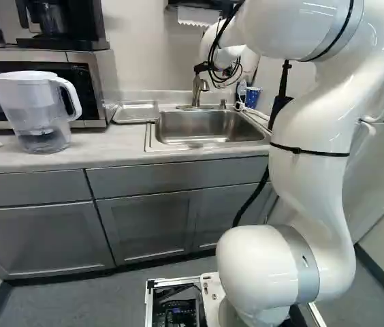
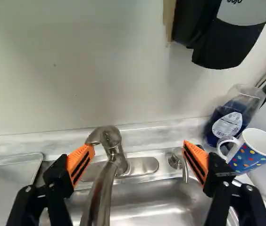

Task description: Rinse the cup and place it in the tray

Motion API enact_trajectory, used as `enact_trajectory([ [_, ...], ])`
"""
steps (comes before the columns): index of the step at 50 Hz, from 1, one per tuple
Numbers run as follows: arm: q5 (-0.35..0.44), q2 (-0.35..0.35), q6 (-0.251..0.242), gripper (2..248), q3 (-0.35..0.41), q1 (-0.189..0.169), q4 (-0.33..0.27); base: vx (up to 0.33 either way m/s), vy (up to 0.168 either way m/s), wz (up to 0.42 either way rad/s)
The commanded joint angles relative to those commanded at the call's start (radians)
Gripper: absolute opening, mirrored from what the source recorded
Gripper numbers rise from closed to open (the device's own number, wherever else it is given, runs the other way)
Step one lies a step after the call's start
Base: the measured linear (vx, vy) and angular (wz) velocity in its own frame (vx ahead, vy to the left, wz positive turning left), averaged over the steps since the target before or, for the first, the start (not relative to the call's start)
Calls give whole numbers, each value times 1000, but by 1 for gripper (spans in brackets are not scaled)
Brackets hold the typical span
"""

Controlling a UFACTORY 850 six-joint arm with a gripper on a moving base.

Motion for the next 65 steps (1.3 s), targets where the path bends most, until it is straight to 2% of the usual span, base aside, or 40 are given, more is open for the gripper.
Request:
enact_trajectory([
  [24,-8,-63,0,247,-75,1,0,0,0,0],
  [53,-8,-64,0,247,-76,-8,0,0,0,0],
  [65,-10,-41,0,247,-49,-9,0,0,0,0],
])
